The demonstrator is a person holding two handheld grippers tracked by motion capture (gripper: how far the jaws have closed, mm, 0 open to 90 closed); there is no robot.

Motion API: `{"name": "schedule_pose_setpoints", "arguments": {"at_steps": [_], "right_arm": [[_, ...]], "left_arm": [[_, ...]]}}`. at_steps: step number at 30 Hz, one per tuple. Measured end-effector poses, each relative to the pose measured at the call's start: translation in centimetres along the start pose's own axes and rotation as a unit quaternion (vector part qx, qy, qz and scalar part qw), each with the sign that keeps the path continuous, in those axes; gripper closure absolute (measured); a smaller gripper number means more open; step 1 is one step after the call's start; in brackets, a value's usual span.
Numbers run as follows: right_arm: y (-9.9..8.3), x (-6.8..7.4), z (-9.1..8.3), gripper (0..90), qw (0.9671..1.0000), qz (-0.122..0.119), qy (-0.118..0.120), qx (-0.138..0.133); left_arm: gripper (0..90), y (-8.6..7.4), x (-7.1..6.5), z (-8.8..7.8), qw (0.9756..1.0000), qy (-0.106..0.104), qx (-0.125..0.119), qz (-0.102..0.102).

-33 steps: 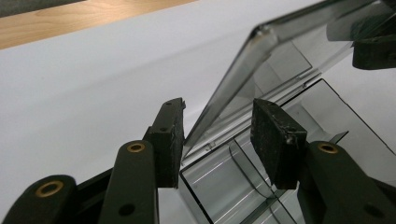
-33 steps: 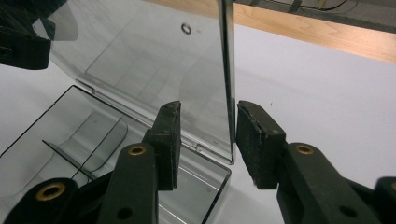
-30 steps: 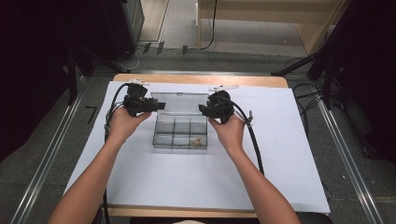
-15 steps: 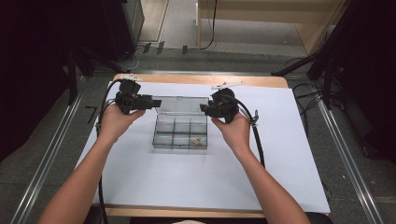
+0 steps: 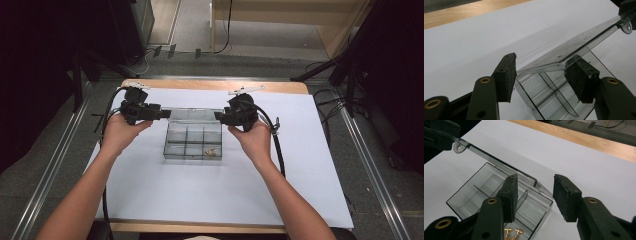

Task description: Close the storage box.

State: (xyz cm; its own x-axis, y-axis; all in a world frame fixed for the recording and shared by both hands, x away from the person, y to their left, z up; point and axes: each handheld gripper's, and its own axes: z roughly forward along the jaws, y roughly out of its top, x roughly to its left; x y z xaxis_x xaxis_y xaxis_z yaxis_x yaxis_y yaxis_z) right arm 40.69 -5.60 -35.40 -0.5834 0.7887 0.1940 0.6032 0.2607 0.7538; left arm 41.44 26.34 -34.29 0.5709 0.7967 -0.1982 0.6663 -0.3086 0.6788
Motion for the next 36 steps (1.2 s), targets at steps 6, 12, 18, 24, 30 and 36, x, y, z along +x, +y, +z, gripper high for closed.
{"name": "schedule_pose_setpoints", "arguments": {"at_steps": [6, 12, 18, 24, 30, 36], "right_arm": [[-0.5, 0.4, -0.1, 54.0, 0.9999, -0.004, 0.007, 0.006], [-1.5, 0.7, 0.0, 53.0, 0.9998, -0.005, 0.014, 0.013], [-2.3, 0.7, -0.1, 52.1, 0.9996, 0.001, 0.020, 0.019], [-3.0, 0.9, -0.1, 51.8, 0.9995, -0.005, 0.021, 0.023], [-4.1, 1.1, -0.2, 52.8, 0.9996, -0.007, 0.023, 0.017], [-4.9, 1.5, -0.1, 53.1, 0.9993, -0.012, 0.026, 0.023]], "left_arm": [[40.3, -0.9, -0.1, -0.1, 1.0000, -0.003, 0.003, 0.000], [39.7, -1.8, -0.1, 0.0, 1.0000, -0.007, 0.004, -0.001], [39.4, -2.7, -0.3, 0.1, 0.9999, -0.011, -0.001, -0.003], [39.4, -3.3, -0.7, 0.2, 0.9999, -0.011, -0.006, 0.003], [39.4, -4.0, -1.1, 0.2, 0.9998, -0.018, -0.005, 0.004], [39.4, -4.7, -1.4, 0.3, 0.9998, -0.017, -0.002, 0.008]]}}
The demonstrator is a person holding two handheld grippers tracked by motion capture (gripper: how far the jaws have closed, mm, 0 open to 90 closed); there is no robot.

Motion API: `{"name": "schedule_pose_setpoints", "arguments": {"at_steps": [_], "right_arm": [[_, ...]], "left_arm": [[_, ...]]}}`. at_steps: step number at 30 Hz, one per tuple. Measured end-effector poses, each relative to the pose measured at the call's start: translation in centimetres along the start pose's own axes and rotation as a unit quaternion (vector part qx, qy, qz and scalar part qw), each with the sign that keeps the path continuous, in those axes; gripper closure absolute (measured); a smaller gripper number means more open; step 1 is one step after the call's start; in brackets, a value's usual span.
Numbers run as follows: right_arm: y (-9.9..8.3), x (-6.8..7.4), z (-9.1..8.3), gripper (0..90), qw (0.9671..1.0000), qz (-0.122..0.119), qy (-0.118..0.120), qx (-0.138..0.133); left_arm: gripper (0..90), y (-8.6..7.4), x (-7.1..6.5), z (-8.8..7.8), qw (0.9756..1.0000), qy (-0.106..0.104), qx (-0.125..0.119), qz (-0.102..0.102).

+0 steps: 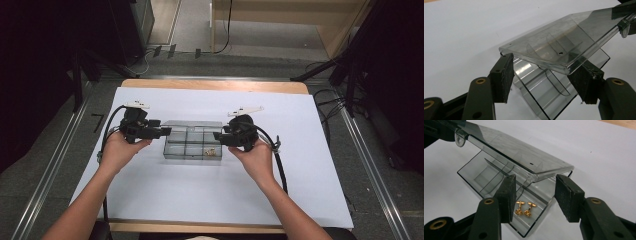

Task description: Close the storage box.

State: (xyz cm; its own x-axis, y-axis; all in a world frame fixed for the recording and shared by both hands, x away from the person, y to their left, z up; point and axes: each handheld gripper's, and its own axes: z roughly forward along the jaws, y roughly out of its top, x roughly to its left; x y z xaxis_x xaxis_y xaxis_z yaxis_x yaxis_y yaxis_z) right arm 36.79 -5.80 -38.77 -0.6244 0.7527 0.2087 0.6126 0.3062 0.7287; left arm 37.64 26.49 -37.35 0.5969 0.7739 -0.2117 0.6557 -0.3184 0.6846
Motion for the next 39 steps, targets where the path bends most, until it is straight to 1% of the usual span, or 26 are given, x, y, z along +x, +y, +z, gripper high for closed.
{"name": "schedule_pose_setpoints", "arguments": {"at_steps": [2, 3, 4, 8, 11, 15, 19, 23, 25, 27, 29, 36, 39], "right_arm": [[-0.5, 0.1, 0.1, 53.3, 1.0000, 0.002, 0.002, 0.003], [-0.5, 0.1, 0.1, 53.3, 1.0000, 0.002, 0.002, 0.003], [-0.8, 0.2, 0.2, 53.4, 1.0000, 0.000, 0.002, 0.006], [-1.5, 0.2, 0.4, 53.6, 0.9999, 0.005, 0.005, 0.010], [-1.9, 0.2, 0.5, 53.5, 0.9999, 0.003, 0.008, 0.010], [-2.3, 0.2, 0.7, 53.5, 0.9999, 0.004, 0.010, 0.012], [-2.7, 0.2, 0.8, 53.5, 0.9998, 0.008, 0.014, 0.014], [-3.0, 0.4, 1.0, 53.5, 0.9998, 0.001, 0.015, 0.014], [-3.2, 0.5, 1.1, 53.4, 0.9997, 0.001, 0.016, 0.016], [-3.2, 0.5, 1.1, 53.4, 0.9998, 0.000, 0.016, 0.016], [-3.4, 0.6, 1.2, 53.4, 0.9997, 0.001, 0.017, 0.017], [-4.1, 0.7, 1.5, 53.3, 0.9997, 0.000, 0.017, 0.019], [-4.2, 0.7, 1.6, 53.2, 0.9996, -0.002, 0.018, 0.019]], "left_arm": [[39.5, -0.6, -0.1, 0.0, 1.0000, -0.004, -0.006, -0.001], [39.6, -0.6, -0.1, 0.0, 1.0000, -0.004, -0.006, -0.001], [39.6, -1.0, -0.1, 0.1, 1.0000, -0.005, -0.008, 0.001], [39.6, -1.5, -0.2, 0.3, 0.9999, -0.008, -0.007, 0.001], [39.7, -1.9, -0.4, 0.4, 0.9999, -0.006, -0.008, 0.002], [40.3, -2.4, -0.6, 0.6, 0.9999, -0.004, -0.005, 0.013], [40.7, -2.8, -0.7, 0.9, 0.9998, -0.007, -0.001, 0.018], [41.3, -3.1, -0.8, 1.1, 0.9998, -0.009, 0.000, 0.020], [41.5, -3.4, -0.9, 1.3, 0.9997, -0.008, 0.003, 0.024], [41.5, -3.5, -1.0, 1.3, 0.9994, -0.004, 0.007, 0.033], [41.9, -3.9, -0.9, 1.5, 0.9995, -0.008, 0.005, 0.030], [41.8, -4.8, -0.8, 1.9, 0.9994, -0.008, 0.016, 0.029], [41.8, -5.0, -0.7, 2.0, 0.9994, -0.012, 0.015, 0.030]]}}
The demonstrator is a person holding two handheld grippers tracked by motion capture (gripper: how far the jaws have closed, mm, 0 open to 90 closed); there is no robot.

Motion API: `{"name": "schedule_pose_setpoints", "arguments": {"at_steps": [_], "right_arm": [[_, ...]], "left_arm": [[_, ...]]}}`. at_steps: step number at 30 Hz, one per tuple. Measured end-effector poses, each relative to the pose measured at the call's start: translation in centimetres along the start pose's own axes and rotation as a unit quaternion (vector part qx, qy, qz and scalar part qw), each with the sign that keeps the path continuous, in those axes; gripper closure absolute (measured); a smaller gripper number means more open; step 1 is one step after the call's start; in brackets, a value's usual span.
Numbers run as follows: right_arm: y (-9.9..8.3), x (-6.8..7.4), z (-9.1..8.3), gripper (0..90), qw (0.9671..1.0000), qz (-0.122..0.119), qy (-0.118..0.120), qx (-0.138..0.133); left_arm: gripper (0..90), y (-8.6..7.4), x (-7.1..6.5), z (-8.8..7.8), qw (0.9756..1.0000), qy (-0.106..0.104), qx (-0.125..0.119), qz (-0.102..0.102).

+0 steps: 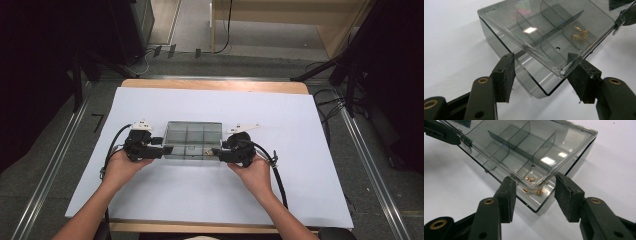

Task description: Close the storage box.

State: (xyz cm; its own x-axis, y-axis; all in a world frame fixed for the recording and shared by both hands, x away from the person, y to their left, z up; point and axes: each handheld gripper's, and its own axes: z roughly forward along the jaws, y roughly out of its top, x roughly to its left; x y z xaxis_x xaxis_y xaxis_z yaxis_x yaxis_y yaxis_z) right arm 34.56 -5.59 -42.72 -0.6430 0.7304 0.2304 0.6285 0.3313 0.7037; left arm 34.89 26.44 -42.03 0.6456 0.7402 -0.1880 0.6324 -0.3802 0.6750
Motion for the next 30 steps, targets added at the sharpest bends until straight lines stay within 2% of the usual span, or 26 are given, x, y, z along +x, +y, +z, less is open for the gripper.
{"name": "schedule_pose_setpoints", "arguments": {"at_steps": [7, 16, 25, 30], "right_arm": [[-0.4, 0.0, 0.4, 53.0, 1.0000, -0.007, -0.004, 0.006], [-0.8, -0.2, 0.7, 52.7, 0.9999, -0.002, -0.004, 0.011], [-1.0, 0.0, 0.7, 52.3, 0.9999, -0.006, -0.007, 0.012], [-1.2, -0.1, 0.8, 51.7, 0.9998, -0.009, -0.007, 0.015]], "left_arm": [[41.9, -0.4, 0.1, 0.4, 1.0000, -0.002, 0.004, 0.003], [41.2, -0.6, 0.2, 0.4, 1.0000, -0.006, 0.001, 0.002], [41.5, -0.6, -0.1, 0.3, 0.9999, -0.001, 0.012, 0.011], [41.4, -1.0, -0.1, 0.4, 0.9998, -0.007, 0.015, 0.008]]}}
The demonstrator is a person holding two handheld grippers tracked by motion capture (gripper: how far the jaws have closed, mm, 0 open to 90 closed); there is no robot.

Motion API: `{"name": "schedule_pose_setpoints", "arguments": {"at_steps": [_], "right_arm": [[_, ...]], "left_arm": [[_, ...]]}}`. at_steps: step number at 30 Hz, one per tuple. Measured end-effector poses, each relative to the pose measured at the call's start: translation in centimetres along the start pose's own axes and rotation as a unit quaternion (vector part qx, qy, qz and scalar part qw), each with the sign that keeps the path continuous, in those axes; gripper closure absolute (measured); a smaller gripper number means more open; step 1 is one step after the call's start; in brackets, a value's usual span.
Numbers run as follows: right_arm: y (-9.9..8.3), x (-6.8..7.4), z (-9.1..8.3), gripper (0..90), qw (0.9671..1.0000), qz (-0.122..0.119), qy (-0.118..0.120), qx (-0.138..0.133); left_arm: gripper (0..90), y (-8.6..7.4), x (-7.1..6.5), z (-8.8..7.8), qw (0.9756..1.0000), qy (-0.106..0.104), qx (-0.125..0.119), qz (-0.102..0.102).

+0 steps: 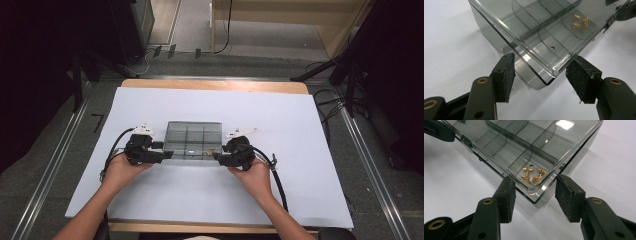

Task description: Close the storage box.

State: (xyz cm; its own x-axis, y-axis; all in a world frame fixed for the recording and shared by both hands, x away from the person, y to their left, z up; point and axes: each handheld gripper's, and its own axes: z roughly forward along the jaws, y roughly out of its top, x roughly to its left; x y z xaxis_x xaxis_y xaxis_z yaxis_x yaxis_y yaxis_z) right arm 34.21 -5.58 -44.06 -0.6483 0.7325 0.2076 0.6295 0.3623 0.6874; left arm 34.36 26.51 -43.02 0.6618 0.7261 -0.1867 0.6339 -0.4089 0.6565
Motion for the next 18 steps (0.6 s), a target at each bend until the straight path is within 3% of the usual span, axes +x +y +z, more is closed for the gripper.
{"name": "schedule_pose_setpoints", "arguments": {"at_steps": [18], "right_arm": [[-0.55, -0.03, 0.21, 51.8, 1.0000, -0.004, 0.003, 0.006]], "left_arm": [[40.3, -0.27, 0.16, 0.55, 0.9998, -0.015, 0.012, -0.003]]}}
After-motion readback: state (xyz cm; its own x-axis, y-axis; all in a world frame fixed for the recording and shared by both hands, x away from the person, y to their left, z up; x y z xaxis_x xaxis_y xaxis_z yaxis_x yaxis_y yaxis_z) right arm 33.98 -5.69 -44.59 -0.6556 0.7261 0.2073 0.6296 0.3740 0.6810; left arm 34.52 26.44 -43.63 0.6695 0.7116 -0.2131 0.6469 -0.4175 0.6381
